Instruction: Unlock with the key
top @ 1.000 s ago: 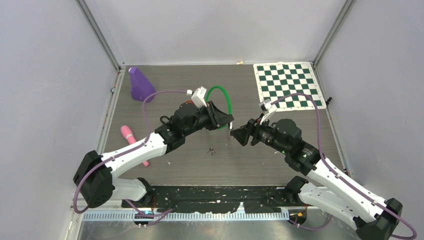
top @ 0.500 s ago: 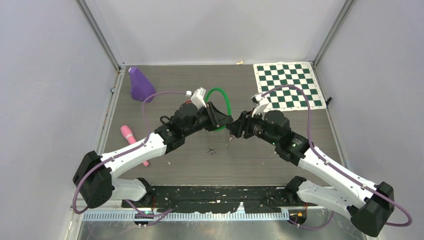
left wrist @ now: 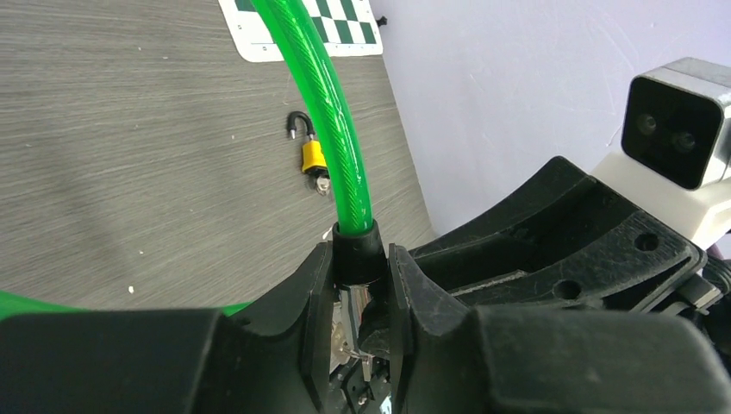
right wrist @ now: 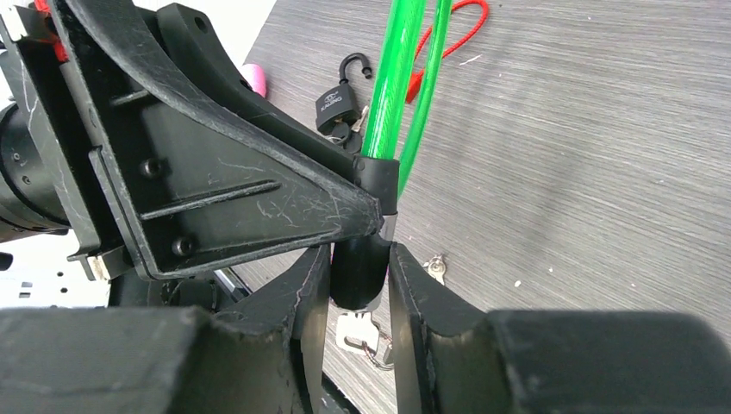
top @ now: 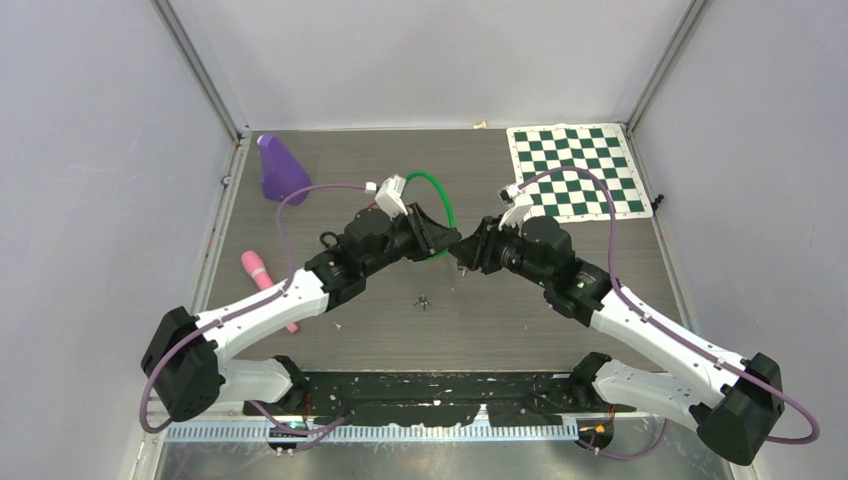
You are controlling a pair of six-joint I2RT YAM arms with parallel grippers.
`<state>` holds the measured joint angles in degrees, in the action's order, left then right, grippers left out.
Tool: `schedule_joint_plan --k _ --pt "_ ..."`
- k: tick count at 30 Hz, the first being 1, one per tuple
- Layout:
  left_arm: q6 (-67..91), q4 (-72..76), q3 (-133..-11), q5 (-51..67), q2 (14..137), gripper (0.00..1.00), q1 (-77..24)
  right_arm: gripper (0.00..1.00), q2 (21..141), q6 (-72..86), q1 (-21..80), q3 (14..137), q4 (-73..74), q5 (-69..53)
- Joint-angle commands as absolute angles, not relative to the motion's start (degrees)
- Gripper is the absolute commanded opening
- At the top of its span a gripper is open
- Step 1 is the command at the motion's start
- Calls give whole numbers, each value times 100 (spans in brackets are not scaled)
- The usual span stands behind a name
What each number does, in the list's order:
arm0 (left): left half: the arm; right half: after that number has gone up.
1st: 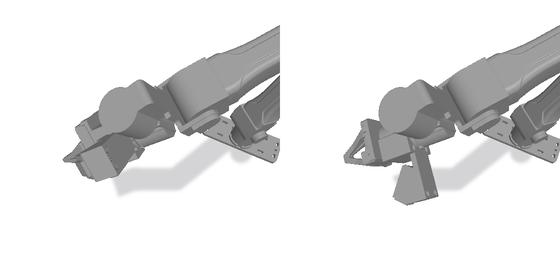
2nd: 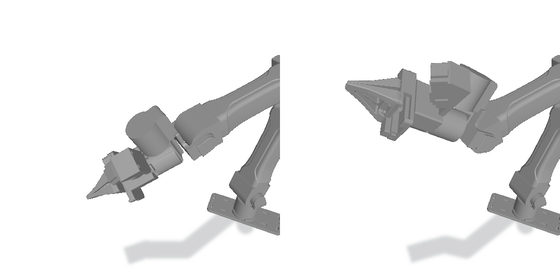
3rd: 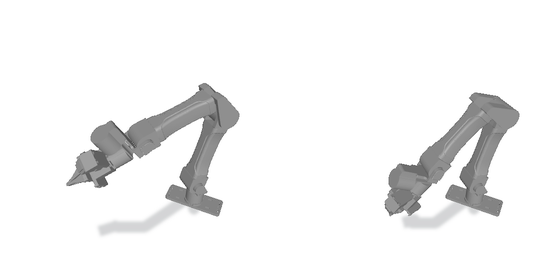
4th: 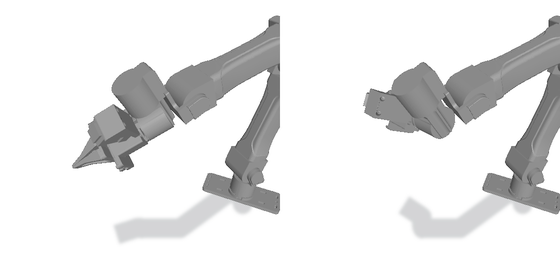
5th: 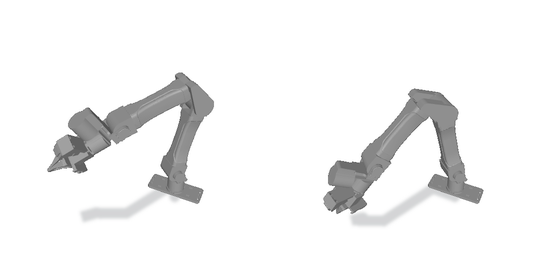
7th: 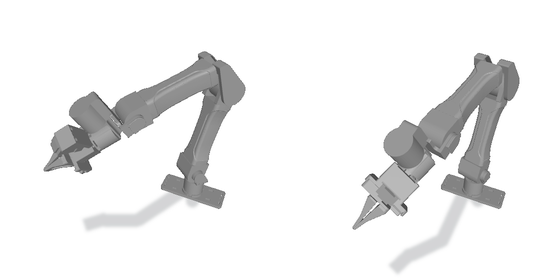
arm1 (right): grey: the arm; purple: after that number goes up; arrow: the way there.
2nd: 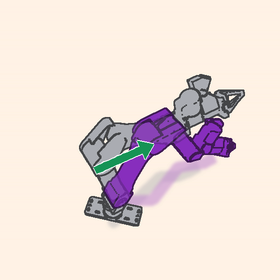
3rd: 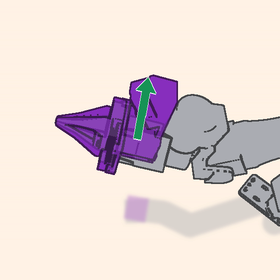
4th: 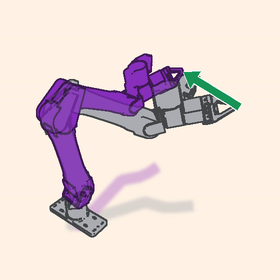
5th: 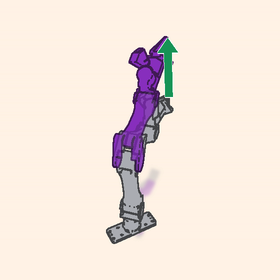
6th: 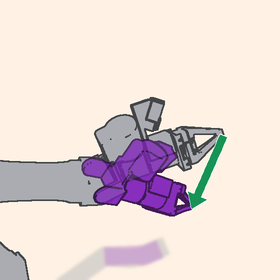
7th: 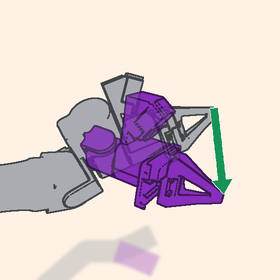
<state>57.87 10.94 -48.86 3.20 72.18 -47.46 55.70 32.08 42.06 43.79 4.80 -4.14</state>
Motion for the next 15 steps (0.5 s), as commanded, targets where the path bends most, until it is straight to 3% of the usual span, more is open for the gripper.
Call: schedule_joint_plan --k 1,3,7,15 --pt "5435 2062 -4838 519 6703 28 -4791 6 5555 3284 4245 4607 285 -296" --pt "5101 2089 -4716 500 6518 54 -4742 6 5471 3277 4237 4612 292 -287" --pt "4040 2097 -4442 518 5976 82 -4622 5 5314 3232 4217 4671 382 -333" --pt "1718 2264 -3697 985 4934 89 -4614 5 5121 3205 4106 4749 438 -412"
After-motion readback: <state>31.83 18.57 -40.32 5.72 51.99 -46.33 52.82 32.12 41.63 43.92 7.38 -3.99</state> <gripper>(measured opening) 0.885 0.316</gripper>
